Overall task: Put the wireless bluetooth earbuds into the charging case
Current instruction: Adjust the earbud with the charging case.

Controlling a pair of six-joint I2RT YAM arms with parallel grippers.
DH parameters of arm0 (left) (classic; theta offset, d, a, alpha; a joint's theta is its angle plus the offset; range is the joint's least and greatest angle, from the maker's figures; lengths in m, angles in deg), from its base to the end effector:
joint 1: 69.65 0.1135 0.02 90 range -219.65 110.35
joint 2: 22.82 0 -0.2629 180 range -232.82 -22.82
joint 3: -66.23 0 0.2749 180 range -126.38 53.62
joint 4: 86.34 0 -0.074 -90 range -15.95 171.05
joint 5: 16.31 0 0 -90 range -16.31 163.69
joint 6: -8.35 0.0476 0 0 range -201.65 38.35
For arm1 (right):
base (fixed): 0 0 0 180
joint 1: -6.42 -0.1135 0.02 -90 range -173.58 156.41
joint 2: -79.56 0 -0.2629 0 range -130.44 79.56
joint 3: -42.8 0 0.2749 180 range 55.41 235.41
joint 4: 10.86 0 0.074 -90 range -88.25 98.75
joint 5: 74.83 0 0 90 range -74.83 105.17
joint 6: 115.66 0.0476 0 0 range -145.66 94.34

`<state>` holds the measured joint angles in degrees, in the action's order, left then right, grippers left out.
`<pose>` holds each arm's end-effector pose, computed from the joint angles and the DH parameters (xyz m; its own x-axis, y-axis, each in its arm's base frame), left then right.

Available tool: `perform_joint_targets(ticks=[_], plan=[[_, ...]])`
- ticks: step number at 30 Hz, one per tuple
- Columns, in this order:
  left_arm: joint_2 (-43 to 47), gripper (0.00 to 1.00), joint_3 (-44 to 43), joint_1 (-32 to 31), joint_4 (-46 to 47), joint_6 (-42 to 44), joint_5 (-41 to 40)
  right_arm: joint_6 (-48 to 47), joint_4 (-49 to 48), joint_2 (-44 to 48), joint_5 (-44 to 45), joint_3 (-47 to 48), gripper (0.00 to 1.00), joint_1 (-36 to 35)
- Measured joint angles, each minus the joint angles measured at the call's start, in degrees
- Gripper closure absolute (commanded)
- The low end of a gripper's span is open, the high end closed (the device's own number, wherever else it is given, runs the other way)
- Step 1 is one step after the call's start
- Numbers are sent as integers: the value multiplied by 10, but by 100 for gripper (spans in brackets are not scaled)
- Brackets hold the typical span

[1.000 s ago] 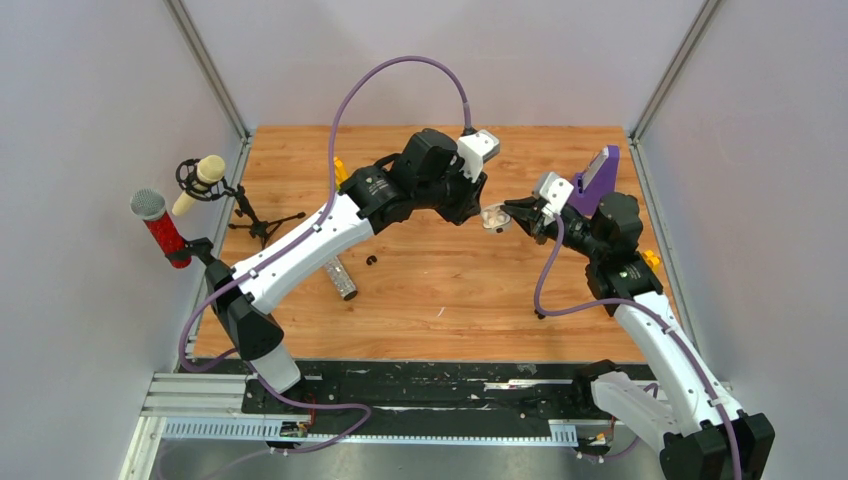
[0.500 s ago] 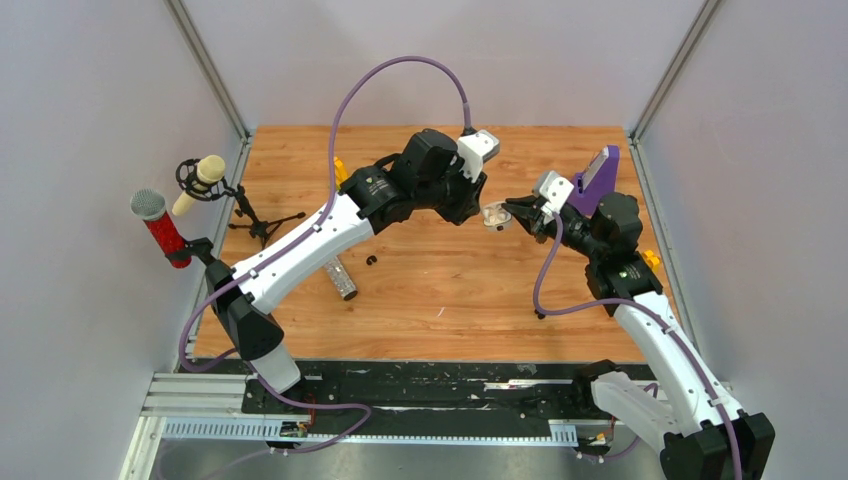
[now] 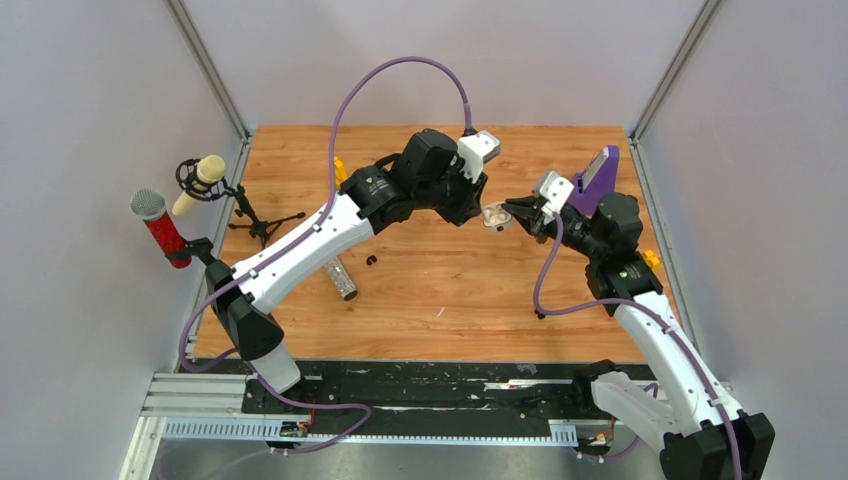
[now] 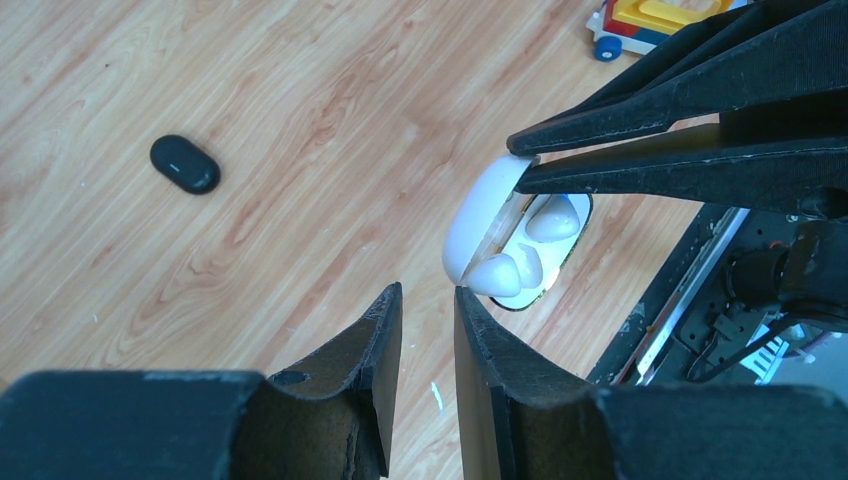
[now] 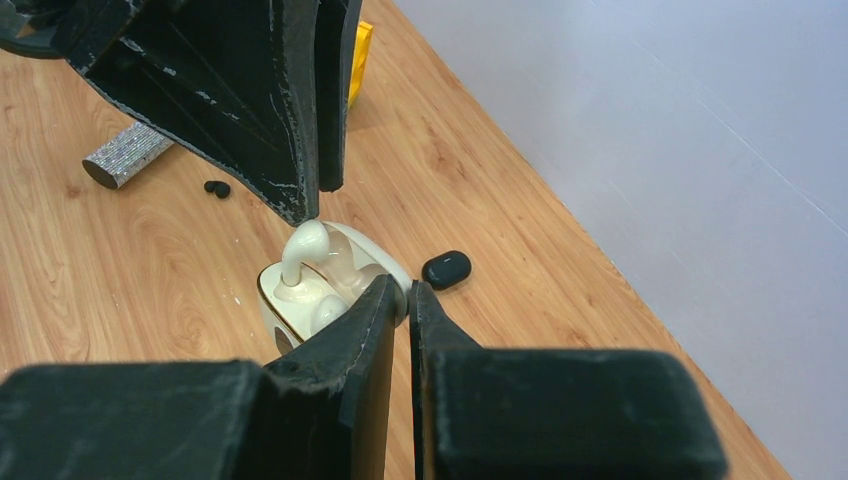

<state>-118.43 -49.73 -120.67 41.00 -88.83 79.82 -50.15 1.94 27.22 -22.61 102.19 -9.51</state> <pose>0.2514 -0.3188 0.4059 -0.4373 0.3428 -0.8314 0.7812 0.6029 -0.1623 0.2259 0.0948 0.3442 0.2452 -0.2707 -0.9309 -0.7708 0.5280 -0.3566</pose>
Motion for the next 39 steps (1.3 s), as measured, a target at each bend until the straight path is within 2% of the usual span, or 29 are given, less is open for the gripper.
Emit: perform_joint_targets(ticks=[12,24,32,36,39], plan=[[-8,67,-10,0,-10,-2,7,0,4,-1,-17,0,100,0],[-7,64,-20,2,-13,0,-2,0,0,-2,3,0,100,0],[-1,56,-22,23,-14,0,43,-66,4,-44,49,0,100,-8],[-4,47,-41,32,-25,-1,70,-111,5,-54,93,0,100,-26],[-5,47,-42,35,-21,-13,91,-139,4,-47,118,-1,100,-46]])
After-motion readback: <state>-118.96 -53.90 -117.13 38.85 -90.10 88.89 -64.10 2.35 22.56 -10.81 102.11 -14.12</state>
